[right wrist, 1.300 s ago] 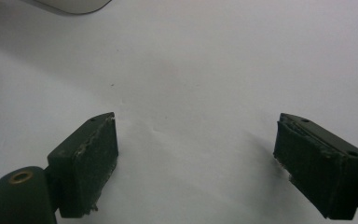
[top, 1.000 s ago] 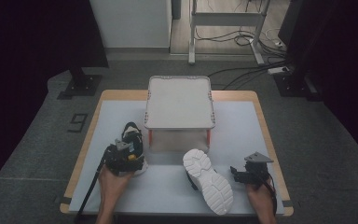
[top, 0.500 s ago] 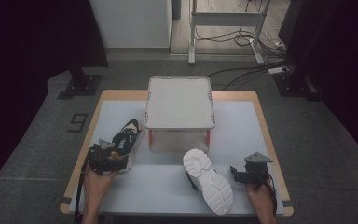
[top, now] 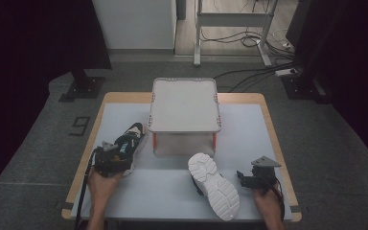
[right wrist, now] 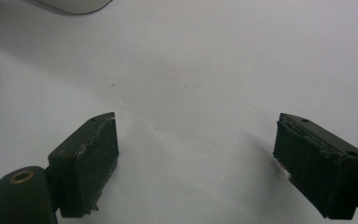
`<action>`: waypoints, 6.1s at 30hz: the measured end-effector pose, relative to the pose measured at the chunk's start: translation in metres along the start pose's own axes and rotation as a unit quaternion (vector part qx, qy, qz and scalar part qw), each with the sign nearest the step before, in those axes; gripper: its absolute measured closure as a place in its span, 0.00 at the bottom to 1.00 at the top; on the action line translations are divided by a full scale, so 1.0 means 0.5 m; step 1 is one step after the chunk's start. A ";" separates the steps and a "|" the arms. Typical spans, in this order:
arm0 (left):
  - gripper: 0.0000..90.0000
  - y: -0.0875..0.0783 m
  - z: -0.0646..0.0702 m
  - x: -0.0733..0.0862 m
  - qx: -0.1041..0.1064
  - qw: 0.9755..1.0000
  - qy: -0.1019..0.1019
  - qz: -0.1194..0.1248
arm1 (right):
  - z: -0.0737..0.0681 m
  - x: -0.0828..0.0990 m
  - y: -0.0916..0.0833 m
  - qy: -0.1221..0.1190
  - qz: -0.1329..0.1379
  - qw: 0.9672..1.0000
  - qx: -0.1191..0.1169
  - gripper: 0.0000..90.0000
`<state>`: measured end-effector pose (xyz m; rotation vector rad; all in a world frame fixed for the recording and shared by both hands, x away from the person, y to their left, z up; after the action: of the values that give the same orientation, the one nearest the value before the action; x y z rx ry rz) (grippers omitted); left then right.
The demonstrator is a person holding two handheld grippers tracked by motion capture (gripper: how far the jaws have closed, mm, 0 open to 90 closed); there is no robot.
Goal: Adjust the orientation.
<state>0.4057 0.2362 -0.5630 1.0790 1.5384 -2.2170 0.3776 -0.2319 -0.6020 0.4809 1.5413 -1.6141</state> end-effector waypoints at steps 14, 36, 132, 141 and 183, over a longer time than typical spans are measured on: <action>0.27 -0.016 0.013 0.000 0.003 1.000 0.031 -0.003 | 0.000 0.000 0.000 -0.001 0.001 1.000 0.001 0.14; 0.28 -0.118 0.082 0.051 0.031 0.998 0.046 0.021 | 0.000 0.000 -0.001 -0.004 0.003 1.000 0.003 0.15; 0.84 0.032 0.243 -0.009 0.120 0.988 0.093 0.011 | -0.001 0.000 -0.002 -0.007 0.004 1.000 0.003 0.15; 0.85 0.070 0.270 -0.033 0.122 0.986 0.115 0.008 | -0.001 -0.001 -0.002 -0.007 0.005 1.000 0.004 0.15; 0.16 0.035 0.244 -0.020 0.129 0.983 0.130 0.016 | -0.001 -0.001 -0.002 -0.008 0.006 1.000 0.005 0.15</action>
<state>0.3696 0.1192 -0.5473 1.5114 1.3362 -2.3792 0.3770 -0.2313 -0.6012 0.4807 1.5175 -1.6136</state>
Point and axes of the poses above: each handheld gripper's, and its own axes: y roughly forward along the jaws, x roughly out of its underside, z roughly to its right, the point moved 10 cm from there along y, roughly forward along the jaws, and after that the axes turned 12 degrees about x, right-handed, at the moved point
